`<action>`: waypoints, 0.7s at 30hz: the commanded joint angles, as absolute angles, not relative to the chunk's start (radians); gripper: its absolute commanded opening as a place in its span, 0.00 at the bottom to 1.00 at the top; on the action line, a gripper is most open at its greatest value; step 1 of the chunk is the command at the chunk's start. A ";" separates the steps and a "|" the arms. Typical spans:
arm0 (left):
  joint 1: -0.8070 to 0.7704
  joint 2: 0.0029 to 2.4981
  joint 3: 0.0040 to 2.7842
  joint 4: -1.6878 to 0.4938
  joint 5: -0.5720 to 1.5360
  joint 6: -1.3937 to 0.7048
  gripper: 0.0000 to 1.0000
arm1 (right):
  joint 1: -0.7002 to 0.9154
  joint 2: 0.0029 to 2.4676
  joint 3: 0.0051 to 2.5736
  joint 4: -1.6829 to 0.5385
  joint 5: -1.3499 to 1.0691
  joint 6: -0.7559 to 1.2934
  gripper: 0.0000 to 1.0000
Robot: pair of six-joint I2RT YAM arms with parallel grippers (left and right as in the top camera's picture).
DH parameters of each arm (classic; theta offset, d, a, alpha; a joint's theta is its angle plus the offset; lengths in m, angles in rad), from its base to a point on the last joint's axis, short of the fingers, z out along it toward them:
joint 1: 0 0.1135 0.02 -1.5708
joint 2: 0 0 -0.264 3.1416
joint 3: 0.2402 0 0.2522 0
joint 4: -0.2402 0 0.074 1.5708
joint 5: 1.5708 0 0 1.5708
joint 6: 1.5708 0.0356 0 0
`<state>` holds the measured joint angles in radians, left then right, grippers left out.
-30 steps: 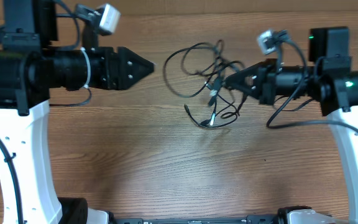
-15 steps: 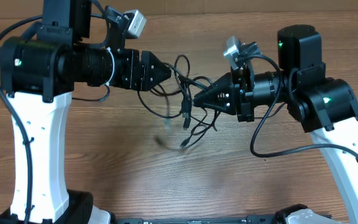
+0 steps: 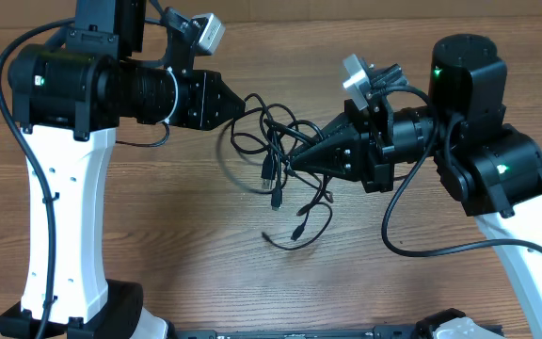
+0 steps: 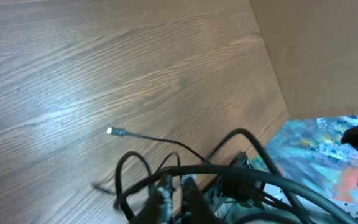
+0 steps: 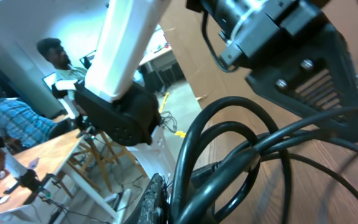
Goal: Untangle cables
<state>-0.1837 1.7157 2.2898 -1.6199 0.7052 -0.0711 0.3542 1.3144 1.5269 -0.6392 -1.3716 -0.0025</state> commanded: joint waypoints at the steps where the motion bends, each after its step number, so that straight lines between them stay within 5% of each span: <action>1: -0.186 1.728 2.305 -1.618 0.698 -0.047 0.06 | 0.359 1.288 1.541 -0.598 -1.420 0.082 0.04; 4: -0.186 1.730 2.305 -1.618 0.698 -0.043 0.20 | 0.359 1.288 1.541 -0.548 -1.419 0.118 0.04; 6: -0.186 1.730 2.305 -1.618 0.698 -0.035 0.17 | 0.359 1.288 1.541 -0.516 -1.420 0.150 0.04; 8: -0.186 1.730 2.305 -1.618 0.697 -0.029 0.05 | 0.359 1.288 1.541 -0.477 -1.420 0.192 0.04; 12: -0.186 1.731 2.305 -1.618 0.695 -0.029 0.05 | 0.359 1.285 1.541 -0.403 -1.420 0.267 0.04; 17: -0.186 1.736 2.305 -1.615 0.696 -0.027 0.37 | 0.359 1.285 1.541 -0.353 -1.446 0.318 0.04; 21: -0.191 1.739 2.305 -1.615 0.699 0.043 0.45 | 0.359 1.285 1.541 -0.352 -1.453 0.347 0.04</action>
<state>-0.1837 1.7229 2.2898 -1.6180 0.6949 -0.0227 0.3542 1.3128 1.5269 -0.3603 -1.4303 0.3054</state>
